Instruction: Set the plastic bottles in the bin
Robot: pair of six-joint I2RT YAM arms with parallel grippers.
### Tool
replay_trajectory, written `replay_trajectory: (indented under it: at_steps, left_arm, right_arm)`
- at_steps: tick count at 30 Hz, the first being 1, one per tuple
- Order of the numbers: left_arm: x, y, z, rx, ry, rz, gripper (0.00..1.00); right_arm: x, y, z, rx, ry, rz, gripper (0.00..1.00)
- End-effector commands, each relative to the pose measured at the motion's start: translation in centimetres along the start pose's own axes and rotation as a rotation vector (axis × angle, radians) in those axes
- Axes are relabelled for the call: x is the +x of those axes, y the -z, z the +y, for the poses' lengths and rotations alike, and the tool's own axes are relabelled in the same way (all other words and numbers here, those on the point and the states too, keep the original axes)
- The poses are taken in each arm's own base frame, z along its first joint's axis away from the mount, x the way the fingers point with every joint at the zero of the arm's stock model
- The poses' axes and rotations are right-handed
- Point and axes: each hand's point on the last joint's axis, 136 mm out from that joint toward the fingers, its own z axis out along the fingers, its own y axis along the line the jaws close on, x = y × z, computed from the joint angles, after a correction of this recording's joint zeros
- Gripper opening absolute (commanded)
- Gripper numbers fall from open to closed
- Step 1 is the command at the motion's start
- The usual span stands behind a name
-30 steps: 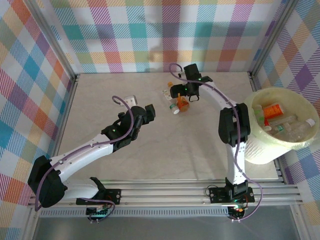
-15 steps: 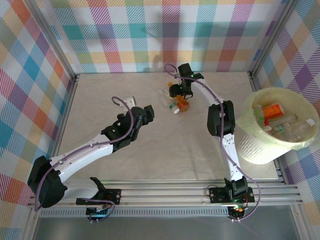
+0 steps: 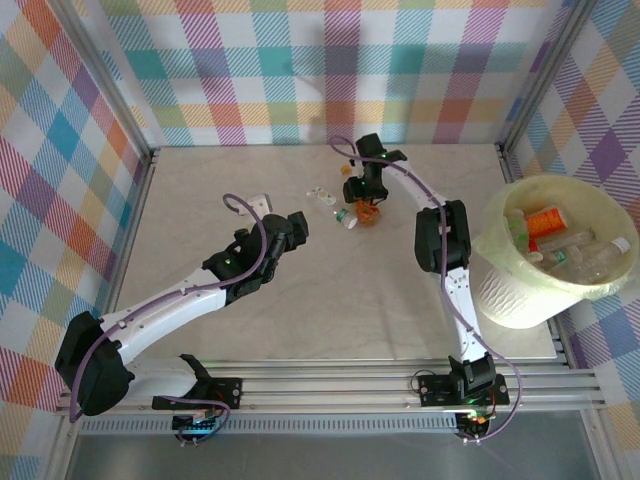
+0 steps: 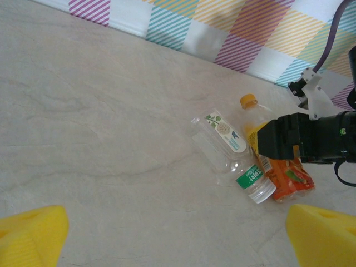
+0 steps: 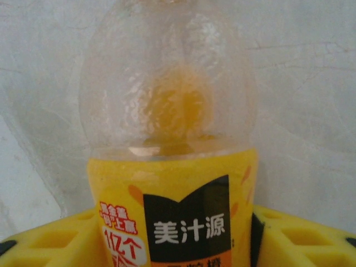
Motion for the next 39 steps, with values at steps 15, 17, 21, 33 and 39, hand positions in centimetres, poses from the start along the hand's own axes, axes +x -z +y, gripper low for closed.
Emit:
replay_trajectory:
  at_steps: [15, 17, 21, 33, 39]
  left_arm:
    - [-0.2, -0.7, -2.7, 0.095, 0.017, 0.038, 1.0]
    - [-0.4, -0.8, -3.5, 0.119, 0.023, 0.044, 1.0]
    - [-0.4, -0.9, -4.7, 0.166, 0.041, 0.061, 1.0]
    - [-0.2, -1.5, -6.3, 0.199, 0.061, 0.09, 1.0]
    - [0.0, -2.0, -6.8, 0.203, 0.062, 0.104, 1.0]
  right_arm:
    - [-1.0, 21.3, 3.5, -0.134, 0.068, -0.447, 0.41]
    - [-1.0, 24.4, 4.0, -0.155, 0.071, -0.513, 0.4]
    - [-0.9, 30.2, 3.7, -0.132, 0.082, -0.644, 0.38]
    - [2.2, 43.8, -2.0, 0.24, 0.078, -0.916, 0.37]
    - [5.4, 48.4, -7.6, 0.594, 0.045, -0.911, 0.36]
